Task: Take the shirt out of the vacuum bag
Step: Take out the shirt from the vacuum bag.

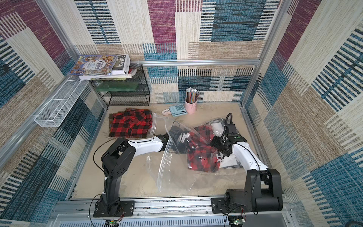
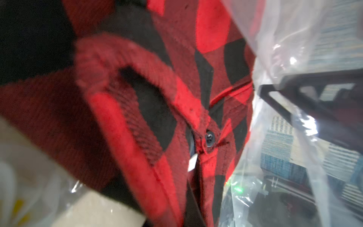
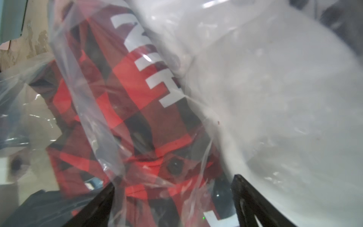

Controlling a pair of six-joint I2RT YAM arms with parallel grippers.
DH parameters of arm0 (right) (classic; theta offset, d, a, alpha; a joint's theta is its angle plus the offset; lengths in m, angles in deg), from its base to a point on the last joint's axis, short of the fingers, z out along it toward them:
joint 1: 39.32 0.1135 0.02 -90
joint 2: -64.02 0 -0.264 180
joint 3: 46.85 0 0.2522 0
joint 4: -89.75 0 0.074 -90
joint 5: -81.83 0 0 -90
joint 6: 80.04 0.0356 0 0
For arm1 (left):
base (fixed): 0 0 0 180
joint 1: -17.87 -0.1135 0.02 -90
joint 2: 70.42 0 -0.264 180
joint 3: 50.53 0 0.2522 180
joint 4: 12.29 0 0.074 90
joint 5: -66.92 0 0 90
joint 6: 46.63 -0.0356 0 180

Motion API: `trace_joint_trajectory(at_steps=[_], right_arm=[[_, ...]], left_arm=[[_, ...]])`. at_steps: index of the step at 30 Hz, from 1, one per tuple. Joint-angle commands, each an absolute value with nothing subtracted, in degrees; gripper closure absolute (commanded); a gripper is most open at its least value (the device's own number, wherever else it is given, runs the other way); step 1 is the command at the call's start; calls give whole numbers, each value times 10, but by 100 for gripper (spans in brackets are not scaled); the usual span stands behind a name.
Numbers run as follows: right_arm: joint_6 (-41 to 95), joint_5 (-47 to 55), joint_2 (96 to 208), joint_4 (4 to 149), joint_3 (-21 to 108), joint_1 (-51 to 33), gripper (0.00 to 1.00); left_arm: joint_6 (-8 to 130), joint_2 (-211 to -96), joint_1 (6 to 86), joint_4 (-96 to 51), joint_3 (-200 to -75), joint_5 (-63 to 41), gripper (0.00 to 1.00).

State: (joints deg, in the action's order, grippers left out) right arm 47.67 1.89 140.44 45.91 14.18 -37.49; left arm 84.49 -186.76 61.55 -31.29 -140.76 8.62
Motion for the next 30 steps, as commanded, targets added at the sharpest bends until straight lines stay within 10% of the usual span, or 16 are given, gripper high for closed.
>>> trace_joint_trajectory(at_steps=[1,30], right_arm=[[476,6,1405,467,145,-375,12],[431,-32,1405,463,166,-388,4]], left_arm=[[825,-1847,615,-338,-1414,88,100],[787,-1574,453,-488,-1277,86,100]])
